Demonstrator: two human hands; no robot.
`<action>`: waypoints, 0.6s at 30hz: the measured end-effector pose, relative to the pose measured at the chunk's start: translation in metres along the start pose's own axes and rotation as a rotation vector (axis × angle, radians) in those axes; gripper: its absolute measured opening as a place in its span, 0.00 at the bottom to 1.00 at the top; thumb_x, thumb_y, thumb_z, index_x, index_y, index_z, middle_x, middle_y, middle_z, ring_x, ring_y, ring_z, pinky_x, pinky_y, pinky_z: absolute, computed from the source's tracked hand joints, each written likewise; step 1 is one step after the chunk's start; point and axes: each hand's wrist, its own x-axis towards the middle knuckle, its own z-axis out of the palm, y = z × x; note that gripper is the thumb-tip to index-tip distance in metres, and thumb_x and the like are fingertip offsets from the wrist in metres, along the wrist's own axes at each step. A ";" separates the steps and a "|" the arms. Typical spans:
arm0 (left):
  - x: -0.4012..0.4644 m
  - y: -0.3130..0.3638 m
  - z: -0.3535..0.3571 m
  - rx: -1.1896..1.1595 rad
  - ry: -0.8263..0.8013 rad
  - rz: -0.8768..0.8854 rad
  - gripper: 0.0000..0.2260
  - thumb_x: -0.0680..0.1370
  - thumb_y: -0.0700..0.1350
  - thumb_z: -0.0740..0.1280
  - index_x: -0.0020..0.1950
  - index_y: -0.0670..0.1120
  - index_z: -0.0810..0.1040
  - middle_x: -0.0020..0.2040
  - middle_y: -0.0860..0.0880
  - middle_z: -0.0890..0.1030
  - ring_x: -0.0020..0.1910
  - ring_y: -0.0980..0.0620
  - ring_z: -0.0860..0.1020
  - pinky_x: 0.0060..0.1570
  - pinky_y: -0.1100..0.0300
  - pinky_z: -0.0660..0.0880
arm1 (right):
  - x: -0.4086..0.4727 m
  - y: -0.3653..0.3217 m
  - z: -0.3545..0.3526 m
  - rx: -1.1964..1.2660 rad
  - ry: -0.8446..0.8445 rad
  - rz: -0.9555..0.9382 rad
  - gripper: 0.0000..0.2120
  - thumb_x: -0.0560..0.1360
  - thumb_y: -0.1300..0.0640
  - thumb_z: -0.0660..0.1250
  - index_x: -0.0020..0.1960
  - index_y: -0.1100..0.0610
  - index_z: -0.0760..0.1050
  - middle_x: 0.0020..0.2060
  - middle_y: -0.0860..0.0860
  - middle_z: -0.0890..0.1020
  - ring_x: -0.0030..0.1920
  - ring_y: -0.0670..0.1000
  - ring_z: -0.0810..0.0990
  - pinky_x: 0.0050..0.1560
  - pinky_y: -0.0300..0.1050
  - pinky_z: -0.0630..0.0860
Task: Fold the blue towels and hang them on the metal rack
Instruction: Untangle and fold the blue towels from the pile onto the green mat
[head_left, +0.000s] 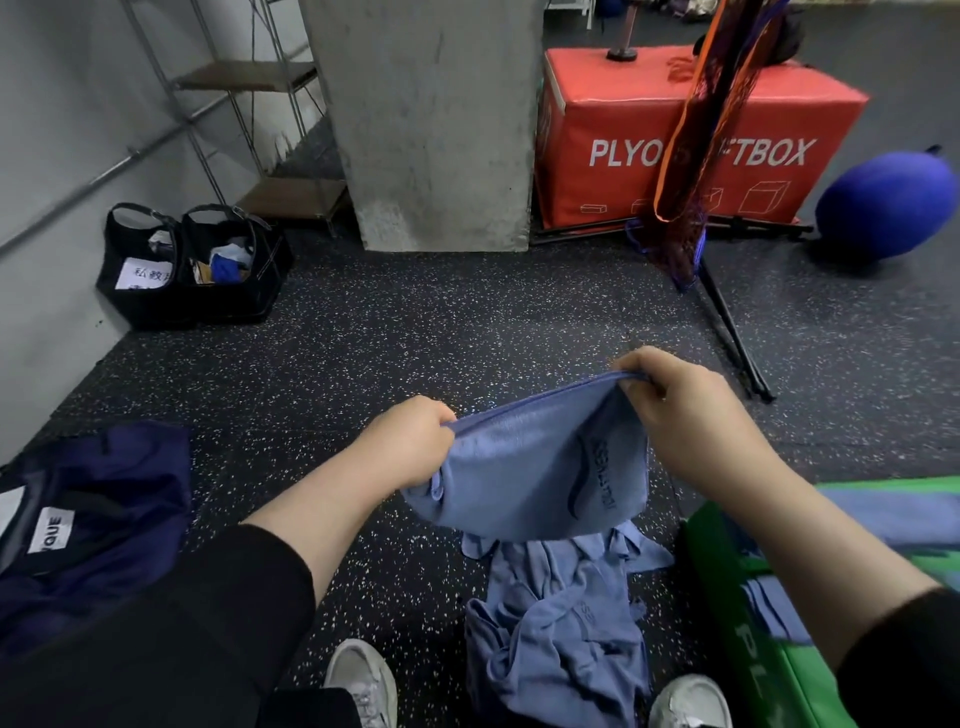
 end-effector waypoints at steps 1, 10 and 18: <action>0.001 0.000 -0.002 0.071 -0.006 0.001 0.09 0.76 0.39 0.59 0.39 0.46 0.77 0.33 0.46 0.78 0.34 0.45 0.72 0.34 0.56 0.66 | 0.000 0.002 0.000 0.004 0.005 0.010 0.10 0.80 0.58 0.62 0.48 0.43 0.75 0.36 0.44 0.80 0.39 0.44 0.77 0.36 0.41 0.71; 0.002 -0.002 -0.009 0.306 0.050 -0.053 0.09 0.75 0.41 0.65 0.37 0.51 0.74 0.38 0.50 0.79 0.43 0.45 0.79 0.40 0.57 0.71 | -0.002 0.014 0.000 0.023 0.015 0.011 0.08 0.81 0.55 0.63 0.49 0.43 0.75 0.34 0.43 0.79 0.37 0.43 0.76 0.36 0.41 0.71; 0.008 -0.022 -0.012 0.401 0.108 -0.157 0.08 0.79 0.43 0.65 0.42 0.54 0.78 0.40 0.51 0.80 0.43 0.46 0.79 0.40 0.55 0.73 | 0.007 0.023 0.004 0.066 0.061 0.029 0.09 0.81 0.56 0.63 0.46 0.42 0.75 0.35 0.43 0.80 0.38 0.42 0.76 0.35 0.41 0.69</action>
